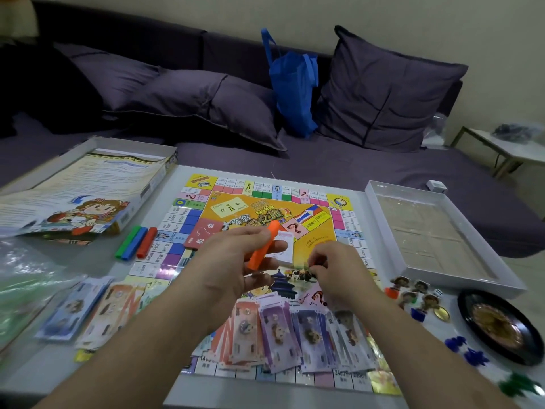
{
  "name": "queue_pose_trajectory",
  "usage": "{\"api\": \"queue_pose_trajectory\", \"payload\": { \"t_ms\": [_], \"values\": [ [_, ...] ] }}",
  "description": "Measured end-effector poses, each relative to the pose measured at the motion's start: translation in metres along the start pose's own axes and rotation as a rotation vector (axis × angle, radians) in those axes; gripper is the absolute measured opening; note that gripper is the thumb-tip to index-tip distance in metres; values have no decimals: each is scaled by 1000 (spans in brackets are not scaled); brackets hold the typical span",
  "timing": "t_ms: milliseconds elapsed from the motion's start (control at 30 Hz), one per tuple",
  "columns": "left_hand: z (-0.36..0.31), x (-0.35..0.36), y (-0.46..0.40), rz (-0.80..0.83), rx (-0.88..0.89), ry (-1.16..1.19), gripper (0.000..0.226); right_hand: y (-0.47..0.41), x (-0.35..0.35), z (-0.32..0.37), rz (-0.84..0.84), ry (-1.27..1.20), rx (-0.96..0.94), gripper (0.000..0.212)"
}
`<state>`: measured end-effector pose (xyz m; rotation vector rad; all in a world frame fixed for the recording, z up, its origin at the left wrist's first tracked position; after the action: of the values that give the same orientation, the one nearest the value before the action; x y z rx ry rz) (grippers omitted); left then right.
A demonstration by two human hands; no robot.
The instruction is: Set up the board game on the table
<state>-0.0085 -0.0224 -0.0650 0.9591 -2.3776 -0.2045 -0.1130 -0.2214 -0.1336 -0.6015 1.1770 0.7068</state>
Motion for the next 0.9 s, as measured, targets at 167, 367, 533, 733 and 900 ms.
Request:
{"api": "queue_pose_trajectory", "payload": {
  "t_ms": [167, 367, 533, 733, 900],
  "values": [
    [1, -1, -6, -10, -17, -55, 19, 1, -22, 14, -60, -343, 72, 15],
    [7, 1, -11, -2, -26, -155, 28, 17, -61, 39, -46, -1007, 3, 12],
    [10, 2, -8, 18, -34, -142, 27, 28, -66, 51, -21, -1046, -40, 22],
    [13, 3, -1, 99, -52, -78, 27, 36, -64, 58, -3, -1191, -20, 15],
    [10, 6, 2, 167, -23, 3, 25, 41, -53, 65, 115, -1345, 12, 23]
  ]
}}
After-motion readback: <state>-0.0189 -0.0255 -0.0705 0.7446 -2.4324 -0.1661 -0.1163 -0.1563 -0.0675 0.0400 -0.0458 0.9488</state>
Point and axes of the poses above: each hand's wrist, its own y-axis away from the middle knuckle, its own x-axis out of the palm, z = x × y, the point moved 3 cm from there along -y, towards the middle knuckle, and after that the axes turned 7 degrees about y, right-handed, at the moved point
